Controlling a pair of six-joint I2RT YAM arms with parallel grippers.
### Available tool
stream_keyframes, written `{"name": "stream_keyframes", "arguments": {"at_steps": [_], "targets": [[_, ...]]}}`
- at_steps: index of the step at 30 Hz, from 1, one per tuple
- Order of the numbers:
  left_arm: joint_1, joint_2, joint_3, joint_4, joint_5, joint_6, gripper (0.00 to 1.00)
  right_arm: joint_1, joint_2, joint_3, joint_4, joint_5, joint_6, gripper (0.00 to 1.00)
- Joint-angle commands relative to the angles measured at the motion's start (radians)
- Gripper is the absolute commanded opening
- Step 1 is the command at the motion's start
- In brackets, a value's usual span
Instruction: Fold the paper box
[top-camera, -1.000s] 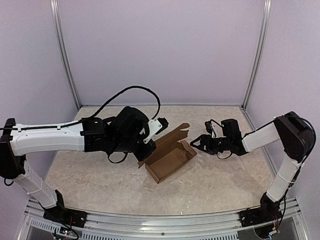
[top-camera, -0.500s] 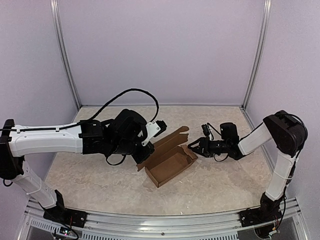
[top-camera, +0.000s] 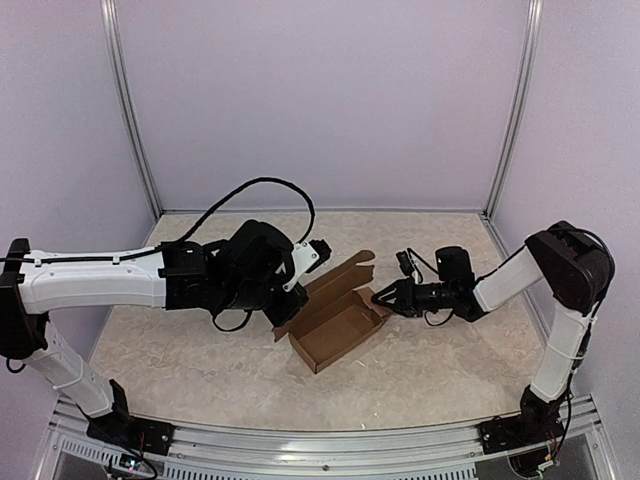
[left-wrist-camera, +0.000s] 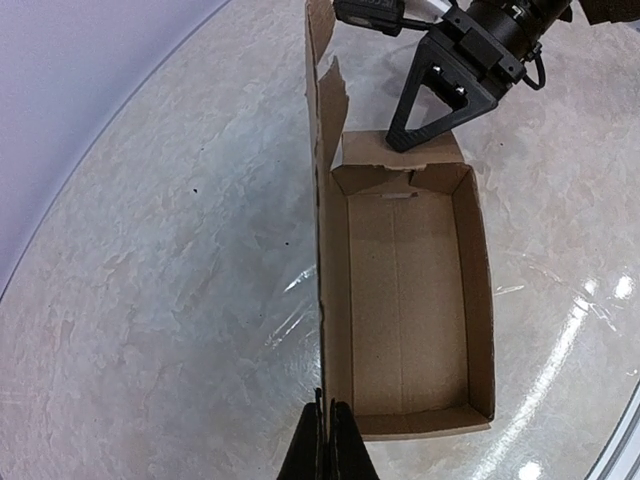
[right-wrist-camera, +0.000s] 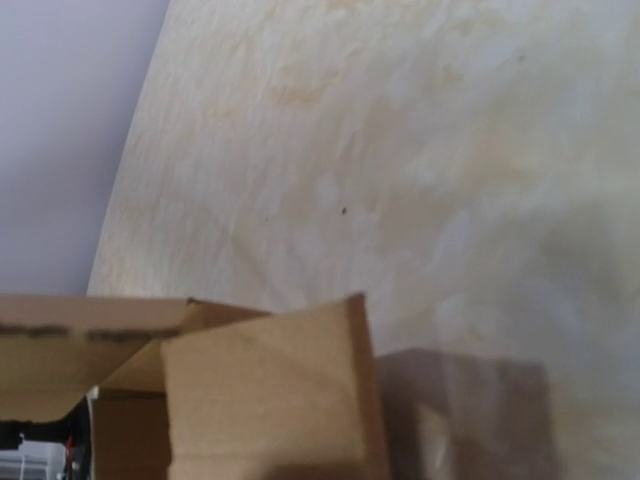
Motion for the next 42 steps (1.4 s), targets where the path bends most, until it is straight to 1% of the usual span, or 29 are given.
{"name": "stream_keyframes", "arguments": {"at_steps": [1,3,8,12,18,25,27,32,36,42], "targets": [[0.008,0.012,-0.016,0.026,-0.024,-0.022,0.0,0.027,-0.046,0.009,-0.055,0.007,-0.054,0.35],[0.007,0.01,-0.017,0.028,-0.027,-0.024,0.0,0.038,-0.061,0.017,-0.099,0.024,-0.085,0.34],[0.007,0.01,-0.02,0.03,-0.024,-0.029,0.0,0.088,-0.111,0.07,-0.301,0.123,-0.216,0.33],[0.007,0.006,-0.025,0.034,-0.021,-0.031,0.0,0.121,-0.135,0.096,-0.391,0.212,-0.273,0.33],[0.006,-0.006,-0.037,0.04,-0.017,-0.035,0.0,0.168,-0.142,0.129,-0.482,0.333,-0.319,0.35],[0.007,-0.02,-0.052,0.046,-0.032,-0.037,0.0,0.234,-0.126,0.156,-0.528,0.445,-0.345,0.34],[0.007,-0.019,-0.05,0.045,-0.036,-0.037,0.0,0.25,-0.127,0.161,-0.54,0.479,-0.35,0.32],[0.022,-0.029,-0.062,0.052,-0.013,-0.096,0.0,0.281,-0.144,0.149,-0.549,0.554,-0.355,0.28],[0.065,-0.062,-0.099,0.069,0.037,-0.142,0.0,0.291,-0.155,0.133,-0.551,0.572,-0.354,0.23],[0.15,-0.119,-0.159,0.106,0.158,-0.196,0.0,0.306,-0.177,0.098,-0.537,0.588,-0.346,0.2]]}}
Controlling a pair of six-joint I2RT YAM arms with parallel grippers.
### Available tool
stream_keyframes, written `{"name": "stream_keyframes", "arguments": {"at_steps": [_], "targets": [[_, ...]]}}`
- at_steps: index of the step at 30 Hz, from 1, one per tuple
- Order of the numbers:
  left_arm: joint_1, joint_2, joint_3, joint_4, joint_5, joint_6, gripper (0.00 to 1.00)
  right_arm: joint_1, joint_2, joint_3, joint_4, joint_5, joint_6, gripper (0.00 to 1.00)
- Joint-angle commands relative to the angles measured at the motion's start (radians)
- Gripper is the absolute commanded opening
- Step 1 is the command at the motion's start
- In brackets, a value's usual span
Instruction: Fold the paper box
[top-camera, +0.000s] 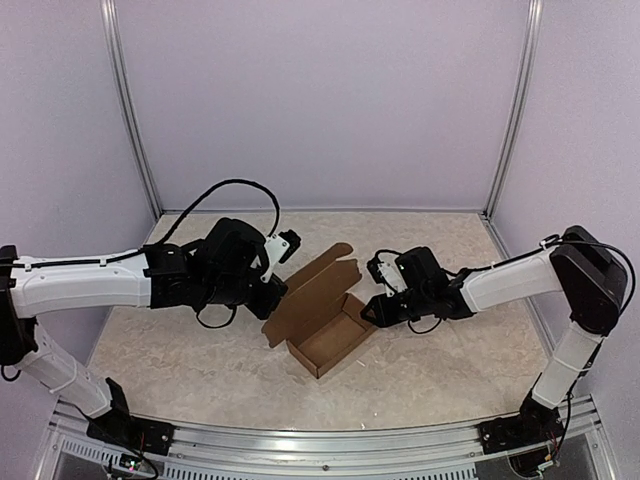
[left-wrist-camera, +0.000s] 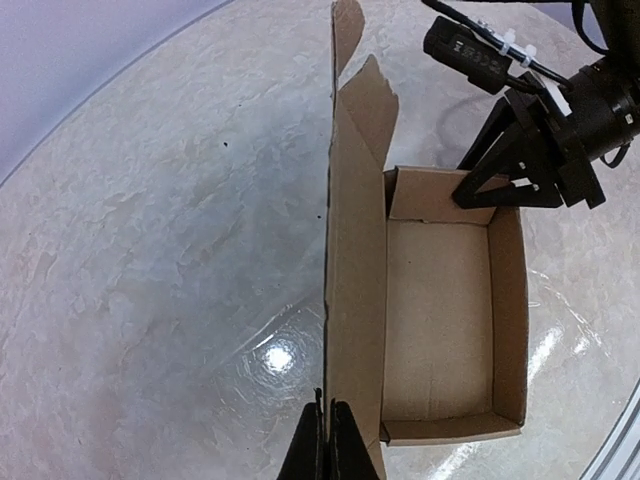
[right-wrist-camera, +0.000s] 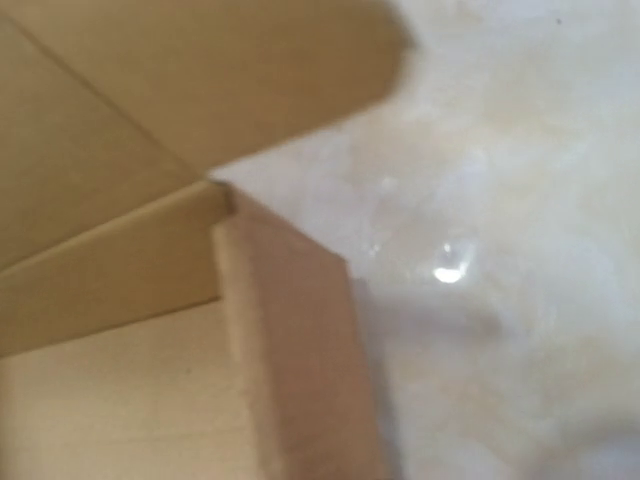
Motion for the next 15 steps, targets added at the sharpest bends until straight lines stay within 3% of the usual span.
{"name": "stream_keyframes", "arguments": {"at_steps": [1,6,15], "targets": [[0.062,-0.047,-0.045,0.04,0.119,-0.068,0.0,0.021,-0.04,-0.043,-0.015,0.032,-0.001,0.19],[0.104,-0.042,-0.059,0.059,0.221,-0.079,0.0,0.036,-0.057,-0.052,-0.017,0.03,-0.01,0.11],[0.121,0.028,-0.049,0.085,0.338,-0.078,0.0,0.054,-0.081,-0.026,-0.104,0.047,-0.052,0.13]]}}
